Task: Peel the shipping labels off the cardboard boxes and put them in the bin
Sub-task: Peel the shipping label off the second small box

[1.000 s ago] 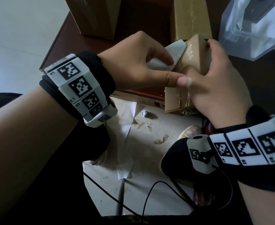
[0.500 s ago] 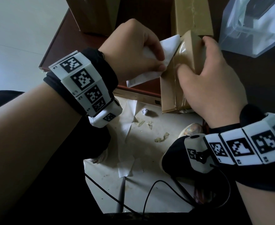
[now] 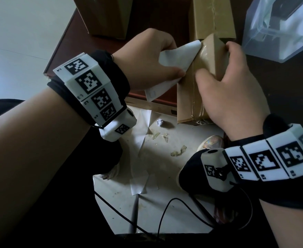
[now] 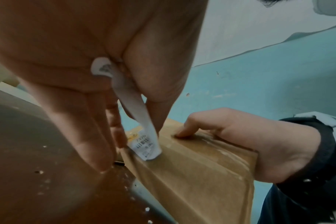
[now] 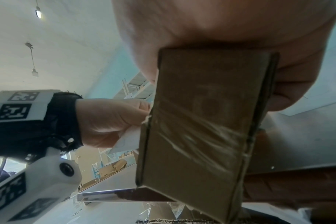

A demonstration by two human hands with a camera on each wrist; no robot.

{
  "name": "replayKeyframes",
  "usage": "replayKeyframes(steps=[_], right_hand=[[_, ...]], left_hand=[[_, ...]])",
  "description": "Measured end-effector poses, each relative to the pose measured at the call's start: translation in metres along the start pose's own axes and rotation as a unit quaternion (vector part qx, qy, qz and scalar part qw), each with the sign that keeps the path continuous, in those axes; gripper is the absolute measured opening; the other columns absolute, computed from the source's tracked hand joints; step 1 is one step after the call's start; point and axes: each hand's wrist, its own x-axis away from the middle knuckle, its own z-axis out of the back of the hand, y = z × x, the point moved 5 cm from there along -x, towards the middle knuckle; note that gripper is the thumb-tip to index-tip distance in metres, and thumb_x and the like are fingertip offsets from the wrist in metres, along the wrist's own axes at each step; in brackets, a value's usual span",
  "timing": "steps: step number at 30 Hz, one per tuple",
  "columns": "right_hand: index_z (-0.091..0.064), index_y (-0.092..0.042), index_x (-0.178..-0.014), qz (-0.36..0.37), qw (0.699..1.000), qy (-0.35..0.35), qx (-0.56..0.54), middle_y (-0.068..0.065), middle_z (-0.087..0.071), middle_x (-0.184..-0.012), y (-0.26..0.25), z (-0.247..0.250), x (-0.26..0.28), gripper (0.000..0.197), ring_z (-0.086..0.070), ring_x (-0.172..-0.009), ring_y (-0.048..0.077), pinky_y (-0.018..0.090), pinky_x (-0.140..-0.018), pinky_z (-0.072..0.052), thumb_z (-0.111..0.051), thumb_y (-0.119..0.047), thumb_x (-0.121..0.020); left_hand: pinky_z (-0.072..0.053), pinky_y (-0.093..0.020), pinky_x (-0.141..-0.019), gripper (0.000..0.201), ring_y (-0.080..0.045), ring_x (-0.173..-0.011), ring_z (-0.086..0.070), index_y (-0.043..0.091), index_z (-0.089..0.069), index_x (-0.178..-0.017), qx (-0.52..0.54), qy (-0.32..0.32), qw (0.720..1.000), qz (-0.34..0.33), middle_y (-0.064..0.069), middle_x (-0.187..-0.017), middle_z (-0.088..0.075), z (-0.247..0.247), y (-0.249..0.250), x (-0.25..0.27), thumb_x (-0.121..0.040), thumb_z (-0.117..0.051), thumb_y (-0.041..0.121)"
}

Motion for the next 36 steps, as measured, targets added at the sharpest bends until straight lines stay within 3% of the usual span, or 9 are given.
replayKeyframes(steps=[5, 9, 14, 18, 22, 27, 31, 36], right_hand=[[-0.021, -0.035, -0.165, 0.002, 1.0, 0.007, -0.014, -0.004, -0.062, -0.135, 0.0, -0.001, 0.0, 0.074, -0.064, -0.107, 0.023, 0.039, -0.082, -0.047, -0.053, -0.049, -0.099], [-0.024, -0.035, -0.164, 0.005, 0.999, 0.021, -0.03, -0.008, -0.061, -0.133, 0.001, 0.001, -0.001, 0.072, -0.063, -0.108, 0.021, 0.038, -0.082, -0.046, -0.053, -0.049, -0.099], [-0.028, -0.038, -0.163, -0.002, 0.998, 0.018, -0.054, -0.017, -0.056, -0.13, 0.003, 0.003, -0.005, 0.07, -0.057, -0.104, 0.013, 0.031, -0.07, -0.042, -0.054, -0.051, -0.1], [-0.032, -0.039, -0.162, 0.002, 0.998, 0.011, -0.065, -0.021, -0.053, -0.125, 0.003, 0.003, -0.005, 0.069, -0.058, -0.106, 0.009, 0.034, -0.078, -0.046, -0.055, -0.052, -0.098], [-0.038, -0.039, -0.158, 0.012, 0.997, 0.02, -0.074, -0.021, -0.062, -0.125, 0.001, 0.004, -0.006, 0.066, -0.063, -0.1, 0.003, 0.034, -0.077, -0.052, -0.056, -0.052, -0.096], [-0.041, -0.038, -0.155, 0.01, 0.997, 0.02, -0.079, -0.022, -0.064, -0.109, 0.002, 0.003, -0.007, 0.062, -0.062, -0.091, -0.003, 0.032, -0.072, -0.051, -0.056, -0.051, -0.096], [-0.044, -0.037, -0.154, 0.013, 0.996, 0.02, -0.085, -0.024, -0.064, -0.105, 0.002, 0.003, -0.006, 0.061, -0.062, -0.089, -0.003, 0.03, -0.07, -0.05, -0.056, -0.051, -0.096], [-0.043, -0.037, -0.156, 0.013, 0.996, 0.018, -0.087, -0.023, -0.063, -0.109, 0.003, 0.002, -0.007, 0.063, -0.059, -0.092, -0.005, 0.028, -0.07, -0.047, -0.056, -0.052, -0.096]], left_hand=[[-0.038, -0.001, -0.05, 0.024, 0.003, -0.071, -0.054, 0.025, -0.062, -0.096, 0.038, 0.005, 0.999, 0.023, 0.017, -0.082, -0.055, 0.001, -0.003, -0.002, -0.088, -0.074, 0.045], [-0.04, -0.003, -0.052, 0.023, 0.002, -0.068, -0.055, 0.022, -0.062, -0.095, 0.063, 0.01, 0.998, 0.01, 0.015, -0.08, -0.056, 0.002, 0.0, -0.001, -0.09, -0.073, 0.042], [-0.043, -0.009, -0.054, 0.021, 0.001, -0.068, -0.058, 0.019, -0.066, -0.095, 0.077, 0.029, 0.997, -0.003, 0.012, -0.081, -0.059, 0.005, 0.004, 0.002, -0.09, -0.072, 0.038], [-0.043, -0.009, -0.051, 0.019, 0.003, -0.062, -0.058, 0.017, -0.068, -0.093, 0.079, 0.028, 0.996, -0.011, 0.008, -0.078, -0.061, 0.006, 0.004, 0.003, -0.091, -0.07, 0.036], [-0.047, -0.011, -0.057, 0.028, -0.002, -0.073, -0.062, 0.013, -0.071, -0.106, 0.077, 0.037, 0.996, -0.035, -0.001, -0.092, -0.067, 0.008, 0.008, 0.004, -0.091, -0.065, 0.037], [-0.052, -0.009, -0.061, 0.03, 0.002, -0.076, -0.063, 0.01, -0.071, -0.117, 0.069, 0.041, 0.996, -0.046, -0.002, -0.101, -0.07, 0.01, 0.008, 0.004, -0.096, -0.066, 0.03], [-0.052, -0.016, -0.058, 0.029, -0.007, -0.074, -0.067, 0.009, -0.073, -0.113, 0.072, 0.048, 0.995, -0.05, -0.005, -0.098, -0.072, 0.011, 0.008, 0.005, -0.095, -0.066, 0.029], [-0.052, -0.016, -0.057, 0.024, -0.003, -0.072, -0.067, 0.009, -0.074, -0.109, 0.071, 0.042, 0.995, -0.054, -0.001, -0.09, -0.07, 0.01, 0.008, 0.005, -0.094, -0.066, 0.026]])
